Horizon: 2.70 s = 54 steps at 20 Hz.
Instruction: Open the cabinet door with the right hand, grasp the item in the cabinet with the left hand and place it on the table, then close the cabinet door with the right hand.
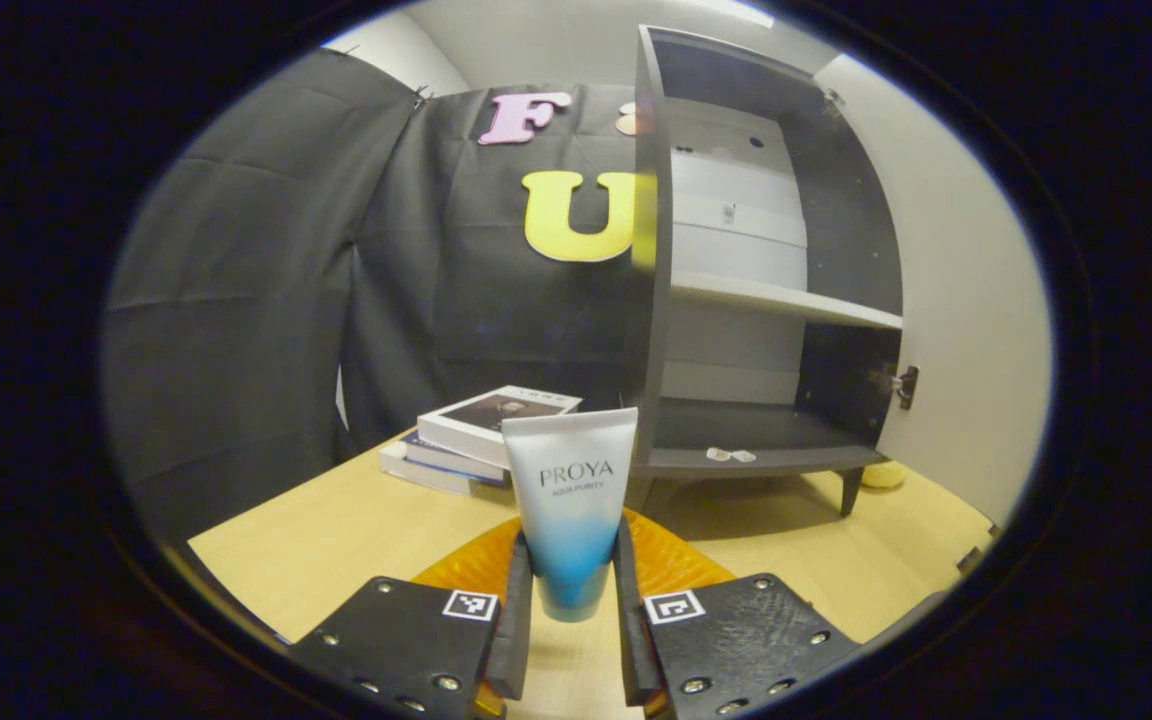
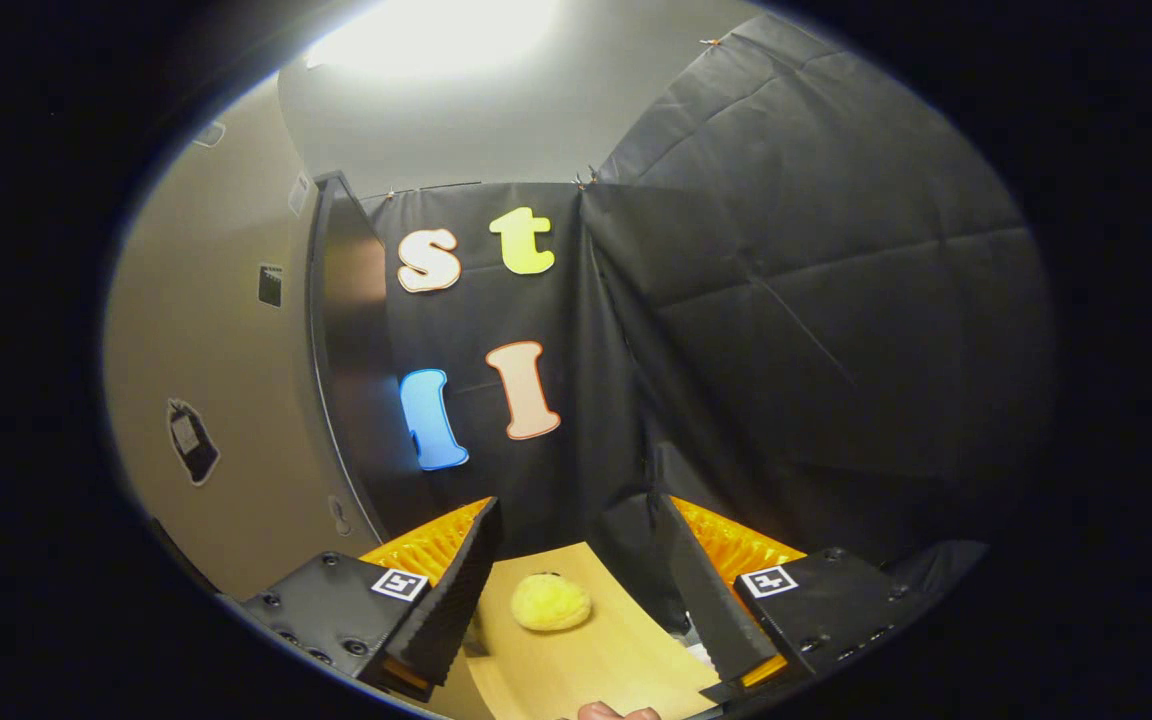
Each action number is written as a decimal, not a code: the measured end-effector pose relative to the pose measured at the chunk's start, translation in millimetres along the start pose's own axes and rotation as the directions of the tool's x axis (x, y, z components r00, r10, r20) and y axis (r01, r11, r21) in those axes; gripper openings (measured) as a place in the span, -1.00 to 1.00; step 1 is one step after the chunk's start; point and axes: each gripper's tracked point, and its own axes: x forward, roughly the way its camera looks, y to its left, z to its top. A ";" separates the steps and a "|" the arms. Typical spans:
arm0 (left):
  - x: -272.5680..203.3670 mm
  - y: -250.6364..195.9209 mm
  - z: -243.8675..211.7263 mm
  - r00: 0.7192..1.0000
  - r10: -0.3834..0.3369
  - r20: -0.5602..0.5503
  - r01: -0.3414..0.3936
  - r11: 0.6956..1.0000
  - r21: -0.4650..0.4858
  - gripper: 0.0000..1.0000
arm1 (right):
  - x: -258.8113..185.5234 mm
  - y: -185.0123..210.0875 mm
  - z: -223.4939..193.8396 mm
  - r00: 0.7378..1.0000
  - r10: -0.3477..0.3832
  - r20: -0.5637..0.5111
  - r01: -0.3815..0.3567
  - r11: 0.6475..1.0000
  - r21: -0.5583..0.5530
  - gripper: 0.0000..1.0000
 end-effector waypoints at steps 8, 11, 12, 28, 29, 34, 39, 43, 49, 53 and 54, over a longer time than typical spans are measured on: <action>0.7 -4.3 -53.9 0.998 -0.020 -0.060 0.022 0.999 0.027 -0.22 | -6.1 -12.3 -16.0 0.998 -0.054 0.021 0.054 0.998 0.020 0.95; 1.5 -2.0 -69.6 0.996 -0.014 -0.083 0.018 0.999 0.041 -0.29 | -12.6 -7.9 -21.8 0.998 -0.055 0.012 0.055 0.998 0.006 0.95; 0.4 1.2 -77.3 0.994 0.003 -0.109 0.002 0.999 0.043 -0.21 | -15.3 -5.1 -22.6 0.999 -0.052 0.012 0.052 0.999 -0.001 0.95; -19.0 -1.2 -81.0 0.992 -0.037 -0.119 0.049 0.994 0.102 -0.12 | -22.8 2.6 -33.9 0.997 -0.058 -0.043 0.054 0.994 -0.099 0.95; -25.9 2.9 -73.0 0.993 -0.038 -0.113 0.048 0.995 0.091 0.23 | -21.9 0.1 -34.0 0.998 -0.059 -0.038 0.055 0.993 -0.105 0.95; -52.6 3.6 -21.2 0.996 -0.042 -0.075 0.047 0.997 0.062 0.94 | -21.3 -9.0 -44.5 0.997 -0.046 -0.057 0.036 0.987 -0.155 0.95; -82.0 -4.0 46.0 0.999 -0.035 -0.039 0.038 0.996 0.077 0.92 | -24.0 1.4 -51.4 0.997 0.035 -0.070 -0.041 0.996 -0.085 0.96; -98.0 -2.6 123.8 0.998 0.064 -0.016 -0.061 0.986 0.153 0.89 | -34.0 9.4 -53.2 0.992 0.100 -0.076 -0.107 0.989 -0.101 0.95; -126.9 -37.3 218.5 0.998 0.053 -0.012 -0.052 0.995 0.079 0.92 | -65.0 18.5 -51.6 0.986 0.147 -0.082 -0.153 0.985 -0.080 0.86; -125.5 -52.2 275.2 1.000 0.008 0.003 -0.008 0.998 0.066 0.89 | -77.4 23.5 -30.7 0.983 0.174 -0.053 -0.177 0.981 -0.078 0.95; -120.6 -52.8 281.7 1.000 0.001 -0.007 -0.001 0.998 0.069 0.92 | -79.4 27.7 -24.9 0.982 0.185 -0.040 -0.187 0.979 -0.082 0.95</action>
